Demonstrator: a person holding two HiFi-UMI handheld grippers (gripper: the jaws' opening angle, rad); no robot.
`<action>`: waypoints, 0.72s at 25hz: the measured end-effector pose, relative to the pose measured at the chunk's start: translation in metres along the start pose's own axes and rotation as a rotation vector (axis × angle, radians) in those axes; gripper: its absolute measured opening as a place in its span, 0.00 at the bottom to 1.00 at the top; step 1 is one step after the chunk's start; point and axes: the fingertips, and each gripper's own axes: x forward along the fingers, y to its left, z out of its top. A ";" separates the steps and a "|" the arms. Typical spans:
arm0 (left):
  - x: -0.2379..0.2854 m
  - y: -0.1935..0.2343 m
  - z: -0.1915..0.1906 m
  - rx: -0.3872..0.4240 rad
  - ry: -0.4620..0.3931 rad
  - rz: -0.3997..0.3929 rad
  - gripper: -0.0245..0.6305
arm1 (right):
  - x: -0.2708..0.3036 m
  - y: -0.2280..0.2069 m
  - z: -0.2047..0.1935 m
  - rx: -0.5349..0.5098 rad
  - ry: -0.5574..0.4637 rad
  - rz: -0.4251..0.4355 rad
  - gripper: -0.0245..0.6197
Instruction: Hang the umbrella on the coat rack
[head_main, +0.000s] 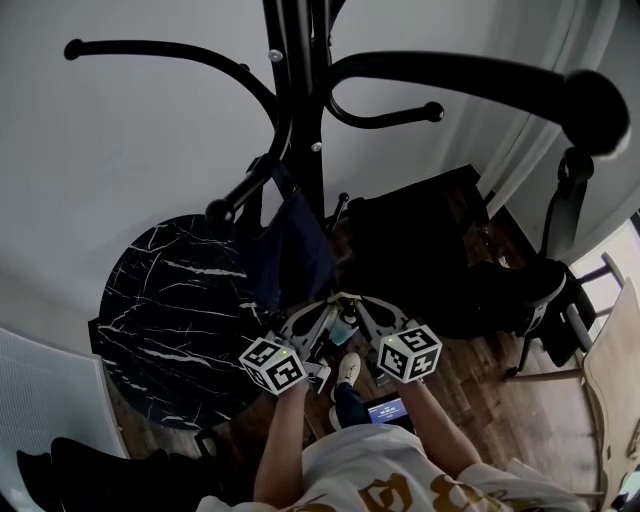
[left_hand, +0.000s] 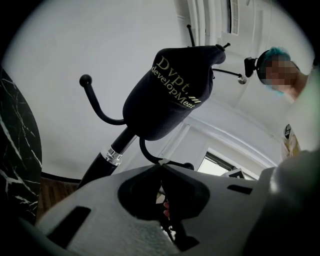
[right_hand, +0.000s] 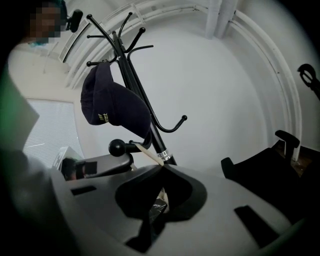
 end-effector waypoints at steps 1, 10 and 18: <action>0.000 0.001 0.000 -0.002 0.000 0.001 0.07 | 0.001 0.000 0.000 0.000 0.001 -0.001 0.06; 0.005 0.010 -0.001 -0.009 0.010 0.012 0.07 | 0.009 -0.004 -0.002 -0.005 0.012 0.006 0.05; 0.011 0.019 -0.002 -0.002 0.023 0.034 0.07 | 0.019 -0.009 -0.005 -0.025 0.035 0.016 0.06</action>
